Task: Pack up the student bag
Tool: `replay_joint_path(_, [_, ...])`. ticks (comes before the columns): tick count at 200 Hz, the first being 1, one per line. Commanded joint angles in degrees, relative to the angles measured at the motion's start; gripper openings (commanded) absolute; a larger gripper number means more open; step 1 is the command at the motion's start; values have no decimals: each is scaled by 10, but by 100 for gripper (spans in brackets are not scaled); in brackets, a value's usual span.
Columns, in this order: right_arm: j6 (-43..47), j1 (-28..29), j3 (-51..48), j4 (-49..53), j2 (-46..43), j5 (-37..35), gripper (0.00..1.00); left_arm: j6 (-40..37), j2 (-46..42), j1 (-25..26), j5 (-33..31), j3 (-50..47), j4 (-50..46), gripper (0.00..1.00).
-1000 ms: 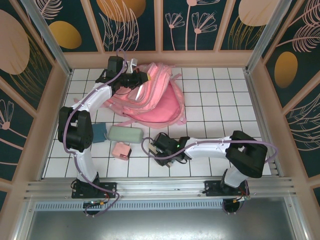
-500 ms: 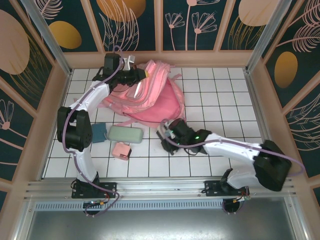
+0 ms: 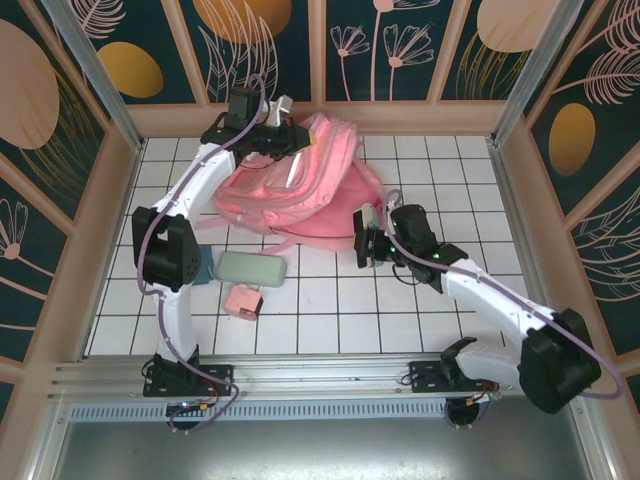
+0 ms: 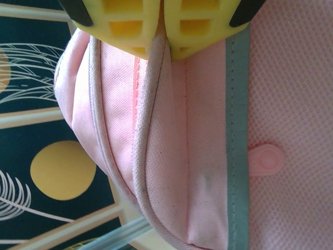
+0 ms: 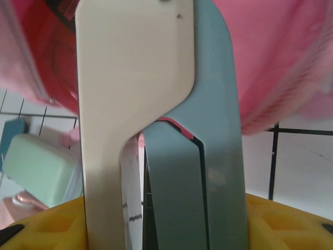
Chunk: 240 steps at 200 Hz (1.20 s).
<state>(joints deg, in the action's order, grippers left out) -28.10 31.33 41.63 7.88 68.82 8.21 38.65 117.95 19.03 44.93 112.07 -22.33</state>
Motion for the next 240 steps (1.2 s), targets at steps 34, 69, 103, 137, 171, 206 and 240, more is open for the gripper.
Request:
replay_joint_path(34, [-78, -56, 104, -111, 95, 42, 16, 6, -31, 23, 143, 47, 86, 0])
replay_joint_path(69, [-125, -72, 132, -154, 149, 73, 17, 13, -34, 24, 174, 33, 118, 0])
replay_joint_path(103, [-241, -68, 159, -212, 216, 71, 23, 37, -27, 25, 178, 37, 139, 0])
replay_joint_path(137, [-337, -50, 204, -261, 286, 23, 26, 41, -25, 26, 179, 35, 144, 0])
replay_joint_path(171, [-393, -43, 279, -273, 368, 18, 25, 36, -29, 27, 177, 20, 143, 0])
replay_joint_path(206, [-411, -29, 361, -215, 431, -38, 24, 39, -26, 27, 175, 23, 143, 0])
replay_joint_path(240, [-407, -38, 416, -225, 485, -44, 60, 43, -17, 26, 174, 29, 142, 0])
